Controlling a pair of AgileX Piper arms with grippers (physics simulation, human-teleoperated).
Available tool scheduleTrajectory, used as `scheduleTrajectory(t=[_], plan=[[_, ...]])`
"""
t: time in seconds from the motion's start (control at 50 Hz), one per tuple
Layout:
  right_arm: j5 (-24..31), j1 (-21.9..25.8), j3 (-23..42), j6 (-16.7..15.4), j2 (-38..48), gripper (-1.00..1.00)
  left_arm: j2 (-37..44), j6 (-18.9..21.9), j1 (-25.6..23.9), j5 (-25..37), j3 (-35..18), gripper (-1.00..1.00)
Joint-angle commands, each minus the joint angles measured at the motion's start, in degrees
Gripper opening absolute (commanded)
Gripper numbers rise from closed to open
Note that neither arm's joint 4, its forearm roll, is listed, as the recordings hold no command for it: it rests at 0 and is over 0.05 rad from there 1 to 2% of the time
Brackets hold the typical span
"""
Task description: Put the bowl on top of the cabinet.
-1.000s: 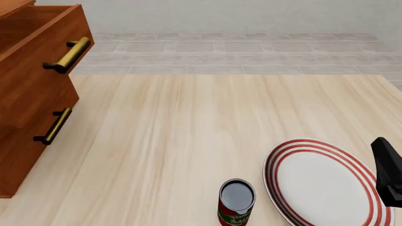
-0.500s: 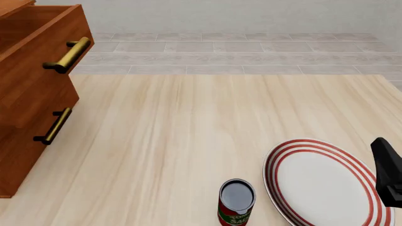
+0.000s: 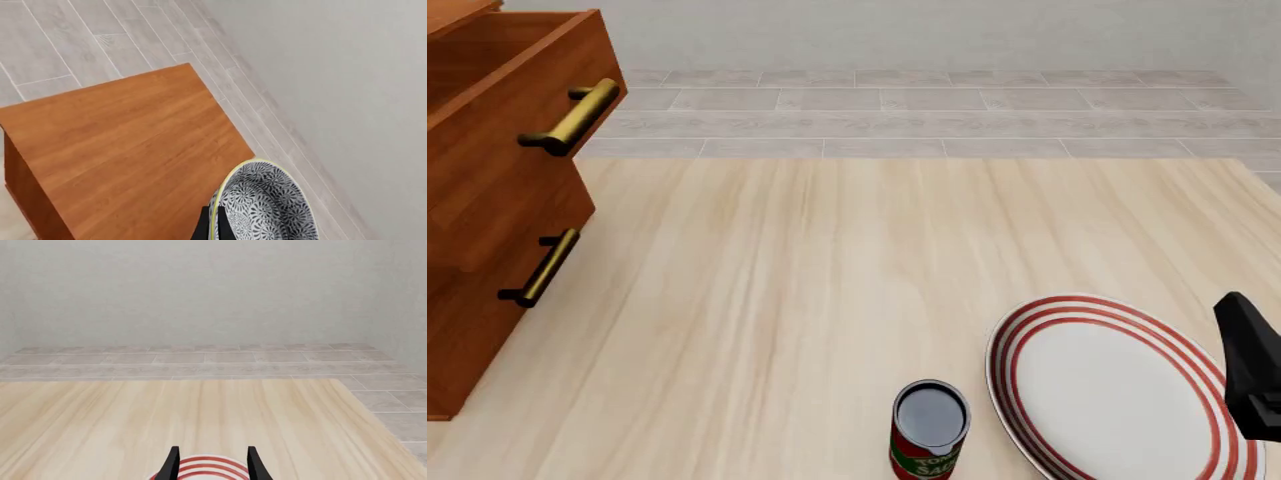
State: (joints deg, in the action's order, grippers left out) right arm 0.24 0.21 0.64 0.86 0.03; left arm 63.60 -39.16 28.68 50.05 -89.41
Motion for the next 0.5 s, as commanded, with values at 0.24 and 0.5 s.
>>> scheduleTrajectory(t=[0.24,0.5], plan=[[0.3,0.2,0.2,-0.3,0.0,1.00,0.2,0.5,3.8,0.0,-0.2,-1.00],[0.1,0.2,0.0,-0.6,0.0,1.00,0.4,-0.9,5.9,-0.6,0.4,-1.00]])
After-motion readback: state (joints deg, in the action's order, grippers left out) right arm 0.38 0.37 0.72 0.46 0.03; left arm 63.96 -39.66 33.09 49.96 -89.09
